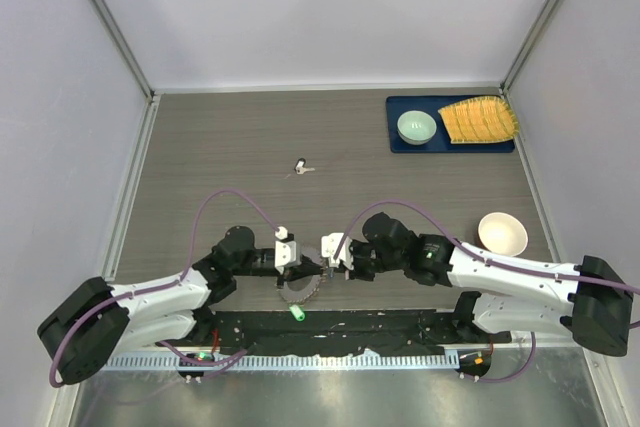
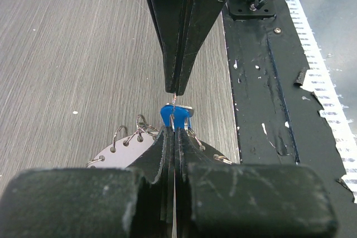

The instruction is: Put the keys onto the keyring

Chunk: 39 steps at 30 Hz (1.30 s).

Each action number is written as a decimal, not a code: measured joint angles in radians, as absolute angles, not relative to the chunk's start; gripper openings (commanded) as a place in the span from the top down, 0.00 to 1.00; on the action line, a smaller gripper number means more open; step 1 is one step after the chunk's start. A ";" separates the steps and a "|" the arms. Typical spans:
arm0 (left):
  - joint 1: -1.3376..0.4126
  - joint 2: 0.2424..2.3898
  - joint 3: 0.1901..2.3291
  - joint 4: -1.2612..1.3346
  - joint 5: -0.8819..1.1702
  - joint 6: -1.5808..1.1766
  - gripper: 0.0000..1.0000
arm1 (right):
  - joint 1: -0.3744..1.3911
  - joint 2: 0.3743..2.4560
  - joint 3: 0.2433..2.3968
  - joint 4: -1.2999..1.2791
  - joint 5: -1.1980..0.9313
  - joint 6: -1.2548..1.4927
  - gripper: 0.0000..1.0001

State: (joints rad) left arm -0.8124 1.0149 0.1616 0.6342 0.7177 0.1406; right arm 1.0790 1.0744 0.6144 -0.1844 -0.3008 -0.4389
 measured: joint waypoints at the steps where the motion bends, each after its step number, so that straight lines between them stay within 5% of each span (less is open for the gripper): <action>1: -0.812 1.017 0.163 0.633 0.718 0.141 1.00 | 1.079 1.074 0.614 -0.184 -0.301 -0.439 0.99; 39: -0.819 1.039 0.178 0.608 0.709 0.165 1.00 | 1.079 1.093 0.619 -0.180 -0.293 -0.429 0.99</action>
State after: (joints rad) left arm -0.8192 1.0386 0.1780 0.6079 0.7094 0.1650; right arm 1.0790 1.0931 0.6193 -0.1802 -0.2928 -0.4286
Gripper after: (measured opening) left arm 0.013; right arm 0.030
